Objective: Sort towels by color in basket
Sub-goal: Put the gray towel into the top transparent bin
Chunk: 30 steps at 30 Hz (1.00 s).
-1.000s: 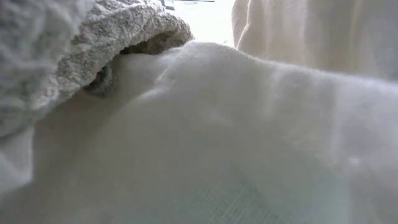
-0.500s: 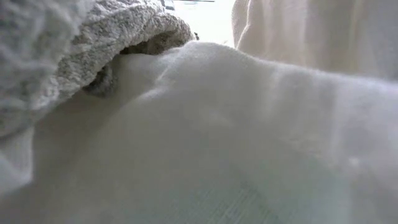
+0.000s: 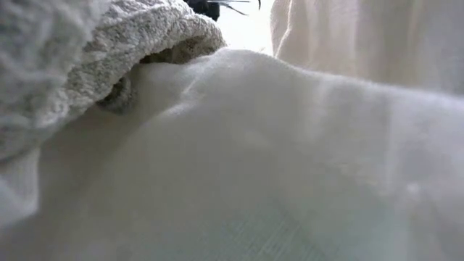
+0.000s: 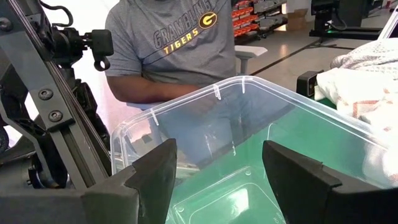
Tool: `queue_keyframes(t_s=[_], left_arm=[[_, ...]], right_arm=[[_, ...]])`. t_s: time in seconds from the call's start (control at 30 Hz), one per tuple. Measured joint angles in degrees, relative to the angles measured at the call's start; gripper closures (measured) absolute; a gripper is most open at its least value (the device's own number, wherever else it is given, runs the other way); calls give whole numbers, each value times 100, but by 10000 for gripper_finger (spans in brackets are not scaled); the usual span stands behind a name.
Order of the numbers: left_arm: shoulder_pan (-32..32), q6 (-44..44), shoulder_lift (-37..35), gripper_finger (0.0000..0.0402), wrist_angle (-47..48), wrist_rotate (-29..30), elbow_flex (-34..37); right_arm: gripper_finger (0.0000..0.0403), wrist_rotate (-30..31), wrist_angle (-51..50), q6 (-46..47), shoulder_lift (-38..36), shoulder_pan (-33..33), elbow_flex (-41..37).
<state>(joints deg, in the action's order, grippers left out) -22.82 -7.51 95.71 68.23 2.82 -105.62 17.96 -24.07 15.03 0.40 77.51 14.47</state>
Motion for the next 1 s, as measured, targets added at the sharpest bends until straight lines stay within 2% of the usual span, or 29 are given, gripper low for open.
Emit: queue_keyframes(t_s=[0.1, 0.2, 0.4, 0.67, 0.8, 1.0], left_arm=[[216, 111, -296, 163, 222, 220, 37], [533, 346, -603, 164, 224, 213, 369], [1422, 757, -1119, 164, -45, 179, 1786], [2528, 1468, -1559, 164, -2189, 184, 4315], [2854, 1578, -1502, 153, -3082, 293, 5107], [2996, 1761, -1499, 104, -4031, 818, 5862]], right_arm=[[139, 2, 1, 2, 0, -1, 1], [139, 1, 0, 0, 0, -1, -1], [139, 1, 1, 1, 0, -1, 0], [139, 2, 1, 0, 0, -1, 1], [139, 1, 1, 0, 0, 0, -1], [139, 2, -3, 0, 0, 0, -1]])
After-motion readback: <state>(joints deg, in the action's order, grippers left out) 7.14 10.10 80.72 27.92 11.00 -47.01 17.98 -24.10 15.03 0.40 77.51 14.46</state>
